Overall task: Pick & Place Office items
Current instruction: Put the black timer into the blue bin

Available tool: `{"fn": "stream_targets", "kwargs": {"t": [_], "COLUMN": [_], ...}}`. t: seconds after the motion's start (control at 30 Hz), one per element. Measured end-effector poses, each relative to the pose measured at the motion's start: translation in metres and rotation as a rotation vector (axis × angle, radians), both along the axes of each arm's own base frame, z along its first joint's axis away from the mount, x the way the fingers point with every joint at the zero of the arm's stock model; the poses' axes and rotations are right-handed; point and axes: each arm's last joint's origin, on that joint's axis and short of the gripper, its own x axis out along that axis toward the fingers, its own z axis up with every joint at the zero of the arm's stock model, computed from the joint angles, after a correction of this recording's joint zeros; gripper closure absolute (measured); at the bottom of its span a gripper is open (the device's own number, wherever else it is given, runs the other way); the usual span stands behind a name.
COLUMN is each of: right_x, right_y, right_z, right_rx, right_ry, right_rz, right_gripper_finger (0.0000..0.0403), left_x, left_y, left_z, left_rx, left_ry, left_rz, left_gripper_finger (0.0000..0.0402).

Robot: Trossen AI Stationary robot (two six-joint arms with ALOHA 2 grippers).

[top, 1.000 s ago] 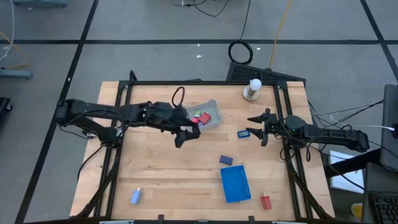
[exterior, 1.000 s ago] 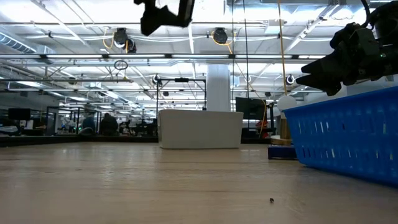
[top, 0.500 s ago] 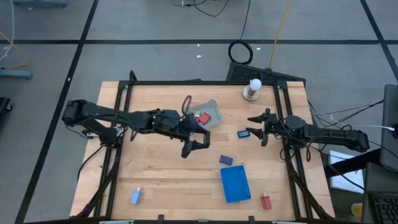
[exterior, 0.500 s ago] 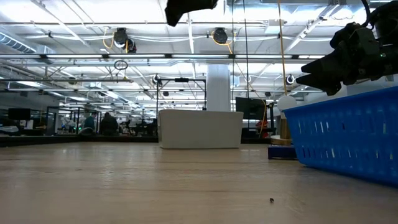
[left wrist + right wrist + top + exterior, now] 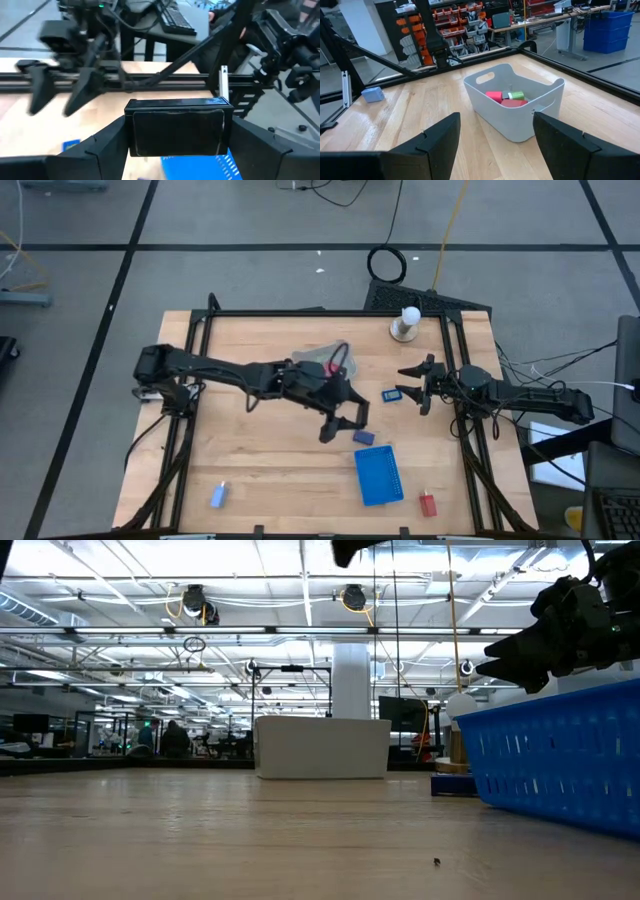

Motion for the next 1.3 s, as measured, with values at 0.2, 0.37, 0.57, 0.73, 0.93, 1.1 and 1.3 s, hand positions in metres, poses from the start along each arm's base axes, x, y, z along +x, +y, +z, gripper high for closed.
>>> {"fn": "stream_targets", "kwargs": {"t": [0.2,0.37,0.57,0.73,0.93,1.1,1.3], "right_x": [0.0,0.0,0.0,0.0,0.0,0.0,0.0], "right_y": [0.0,0.0,0.0,0.0,0.0,0.0,0.0], "right_z": [0.0,0.0,0.0,0.0,0.0,0.0,0.0], "right_rx": [0.0,0.0,0.0,0.0,0.0,0.0,0.0], "right_ry": [-0.002,-0.001,-0.002,-0.002,-0.002,-0.003,-0.003], "right_rz": [-0.001,0.0,0.0,0.0,0.0,0.0,0.0], "right_gripper_finger": [0.0161,0.016,0.016,0.016,0.016,0.016,0.016], "left_x": [0.02,0.036,0.052,0.063,0.067,0.069,0.076], "left_y": [-0.015,-0.026,-0.042,-0.056,-0.069,-0.071,-0.07], "left_z": [-0.008,-0.014,-0.028,-0.042,-0.056,-0.065,-0.087], "left_rx": [-0.007,0.001,0.043,0.05,0.063,0.048,0.079], "left_ry": [0.025,0.043,0.063,0.101,0.137,0.173,0.211], "left_rz": [-0.044,-0.059,-0.057,-0.078,-0.074,-0.049,-0.025], "left_gripper_finger": [0.0118,0.0118,0.0118,0.0118,0.0118,0.0118,0.0118]}}
